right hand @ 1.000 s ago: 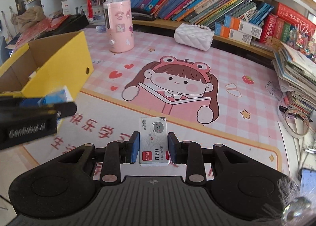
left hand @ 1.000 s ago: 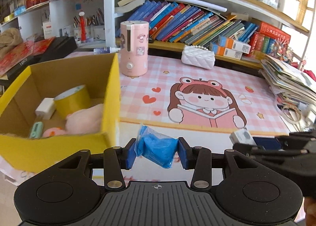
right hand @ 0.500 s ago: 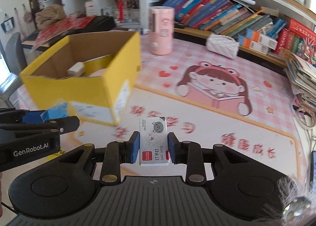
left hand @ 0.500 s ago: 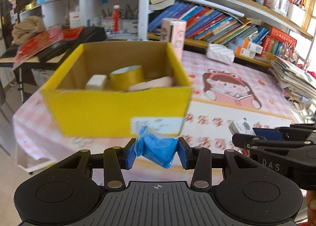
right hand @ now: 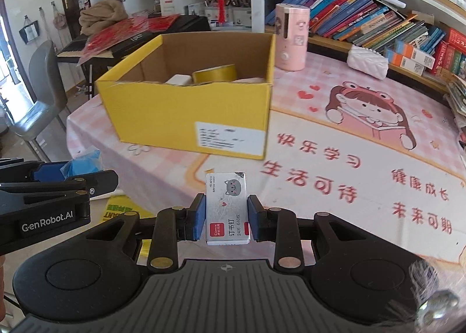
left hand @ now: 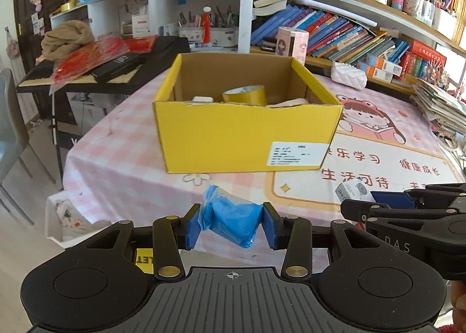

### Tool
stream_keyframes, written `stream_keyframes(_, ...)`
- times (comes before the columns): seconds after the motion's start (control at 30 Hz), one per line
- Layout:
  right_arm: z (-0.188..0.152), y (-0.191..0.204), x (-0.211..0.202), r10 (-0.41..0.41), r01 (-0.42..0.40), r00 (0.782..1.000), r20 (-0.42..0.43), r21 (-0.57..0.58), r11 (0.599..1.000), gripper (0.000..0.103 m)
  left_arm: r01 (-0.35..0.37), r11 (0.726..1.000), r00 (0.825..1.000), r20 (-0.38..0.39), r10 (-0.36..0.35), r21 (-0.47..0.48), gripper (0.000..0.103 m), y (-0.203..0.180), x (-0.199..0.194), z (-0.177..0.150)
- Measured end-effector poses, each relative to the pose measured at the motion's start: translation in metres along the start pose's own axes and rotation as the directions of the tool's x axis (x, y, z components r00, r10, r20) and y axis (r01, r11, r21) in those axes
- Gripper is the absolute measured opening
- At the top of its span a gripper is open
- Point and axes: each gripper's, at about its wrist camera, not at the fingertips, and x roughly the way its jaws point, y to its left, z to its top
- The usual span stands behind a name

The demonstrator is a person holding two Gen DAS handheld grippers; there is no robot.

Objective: Organize objects
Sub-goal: 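Lift the card and blue item and carry them toward the yellow box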

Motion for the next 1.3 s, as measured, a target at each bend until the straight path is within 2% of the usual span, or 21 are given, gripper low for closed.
stream_keyframes(0.3, 0.004, 0.018, -0.003, -0.016, 0.016, 1.0, 0.007, -0.021, 1.0, 0.028, 0.014, 1.0, 1.0, 0.027, -0.014, -0.02, 0.041, 0.012, -0.004, 0.004)
stream_keyframes(0.53, 0.007, 0.013, 0.003, -0.029, 0.029, 1.0, -0.007, -0.031, 0.999, 0.028, 0.032, 0.999, 0.999, 0.022, -0.032, -0.013, 0.041, 0.005, 0.006, 0.008)
stream_keyframes(0.67, 0.019, 0.007, 0.008, -0.021, 0.022, 0.999, 0.035, -0.034, 0.999, 0.028, 0.012, 1.0, 0.999, 0.052, -0.011, -0.024, 0.041, 0.005, 0.011, 0.02)
stream_keyframes(0.9, 0.067, -0.01, 0.016, 0.006, 0.003, 0.984, 0.181, -0.049, 0.999, 0.028, -0.056, 0.998, 0.988, 0.142, 0.06, -0.031, 0.041, 0.005, 0.023, 0.063)
stream_keyframes(1.03, 0.102, -0.023, 0.029, 0.022, -0.01, 0.974, 0.226, -0.057, 0.998, 0.028, -0.099, 0.995, 0.978, 0.181, 0.101, -0.023, 0.041, 0.002, 0.037, 0.09)
stream_keyframes(1.17, 0.13, -0.034, 0.046, 0.044, -0.027, 0.968, 0.246, -0.073, 0.997, 0.028, -0.13, 0.991, 0.974, 0.185, 0.134, -0.035, 0.041, -0.003, 0.057, 0.109)
stream_keyframes(1.3, 0.147, -0.043, 0.061, 0.071, -0.049, 0.965, 0.252, -0.095, 0.994, 0.028, -0.16, 0.987, 0.974, 0.156, 0.163, -0.028, 0.041, -0.01, 0.082, 0.12)
